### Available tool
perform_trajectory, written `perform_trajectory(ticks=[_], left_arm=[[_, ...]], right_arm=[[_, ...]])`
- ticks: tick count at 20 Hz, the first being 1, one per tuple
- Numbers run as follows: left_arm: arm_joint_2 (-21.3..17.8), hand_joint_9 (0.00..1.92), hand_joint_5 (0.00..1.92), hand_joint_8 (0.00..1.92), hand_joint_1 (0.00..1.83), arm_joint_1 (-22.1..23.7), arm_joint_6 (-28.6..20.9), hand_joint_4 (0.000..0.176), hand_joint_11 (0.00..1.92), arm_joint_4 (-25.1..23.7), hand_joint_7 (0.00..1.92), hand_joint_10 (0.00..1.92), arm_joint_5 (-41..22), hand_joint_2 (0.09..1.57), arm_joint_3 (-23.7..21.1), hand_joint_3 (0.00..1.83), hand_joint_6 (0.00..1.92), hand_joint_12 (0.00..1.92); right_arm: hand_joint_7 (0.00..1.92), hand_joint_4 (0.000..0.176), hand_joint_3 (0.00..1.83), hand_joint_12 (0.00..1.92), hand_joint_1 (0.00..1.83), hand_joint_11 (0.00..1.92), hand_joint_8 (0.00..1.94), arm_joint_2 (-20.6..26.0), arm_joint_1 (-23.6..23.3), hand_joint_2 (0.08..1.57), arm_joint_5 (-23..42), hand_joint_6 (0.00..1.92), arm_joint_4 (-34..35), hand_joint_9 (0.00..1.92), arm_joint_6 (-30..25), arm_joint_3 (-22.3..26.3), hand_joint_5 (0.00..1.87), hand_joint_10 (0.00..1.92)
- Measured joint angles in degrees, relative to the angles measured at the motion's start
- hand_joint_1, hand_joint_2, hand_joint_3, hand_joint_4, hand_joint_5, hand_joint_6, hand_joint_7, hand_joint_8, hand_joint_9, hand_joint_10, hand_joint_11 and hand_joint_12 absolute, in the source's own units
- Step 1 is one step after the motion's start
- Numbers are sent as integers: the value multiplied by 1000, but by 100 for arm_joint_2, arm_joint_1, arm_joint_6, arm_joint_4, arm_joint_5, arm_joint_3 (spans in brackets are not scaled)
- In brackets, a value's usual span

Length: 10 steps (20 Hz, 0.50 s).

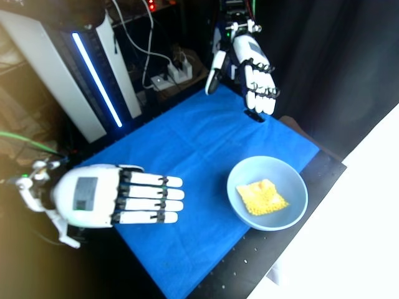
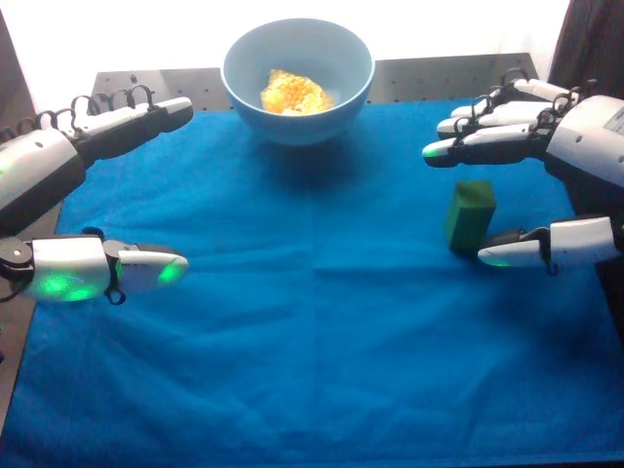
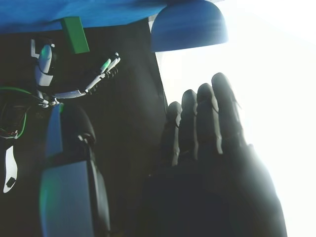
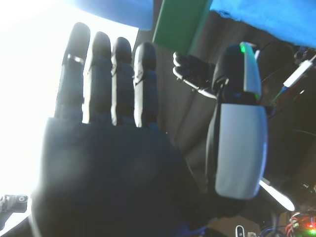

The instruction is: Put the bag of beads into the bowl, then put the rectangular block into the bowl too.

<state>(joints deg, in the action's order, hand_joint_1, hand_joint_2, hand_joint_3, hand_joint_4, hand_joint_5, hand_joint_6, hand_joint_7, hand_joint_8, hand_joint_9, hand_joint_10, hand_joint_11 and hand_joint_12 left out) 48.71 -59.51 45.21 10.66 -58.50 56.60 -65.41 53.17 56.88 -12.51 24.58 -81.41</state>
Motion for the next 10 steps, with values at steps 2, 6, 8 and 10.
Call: perform_trajectory(ticks=[2, 6, 8, 10], left_arm=[[0, 137, 163, 4, 802, -2, -2, 44, 0, -9, 179, 3, -22, 991, 0, 0, 2, 483], [0, 133, 166, 0, 811, -2, -2, 46, 0, 0, 178, 0, -50, 996, 0, 2, 1, 463], [0, 137, 174, 4, 812, -2, -4, 50, 0, -4, 172, 6, -52, 990, 0, 0, 4, 412], [0, 132, 169, 3, 824, -2, -4, 43, 0, -7, 170, 3, -55, 996, 0, 0, 1, 411]], right_arm=[[426, 41, 2, 830, 854, 0, 5, -35, -52, 984, -42, 6, 13, 333, 2, -42, 542, 4], [429, 33, 1, 814, 830, 0, 1, -55, -87, 986, -59, 2, 4, 329, 0, -66, 554, 2], [433, 27, 2, 822, 831, 0, 2, -55, -87, 992, -59, 1, -11, 331, 0, -76, 555, 2], [439, 27, 2, 853, 826, 0, 2, -55, -87, 998, -61, 0, 2, 342, 0, -76, 553, 3]])
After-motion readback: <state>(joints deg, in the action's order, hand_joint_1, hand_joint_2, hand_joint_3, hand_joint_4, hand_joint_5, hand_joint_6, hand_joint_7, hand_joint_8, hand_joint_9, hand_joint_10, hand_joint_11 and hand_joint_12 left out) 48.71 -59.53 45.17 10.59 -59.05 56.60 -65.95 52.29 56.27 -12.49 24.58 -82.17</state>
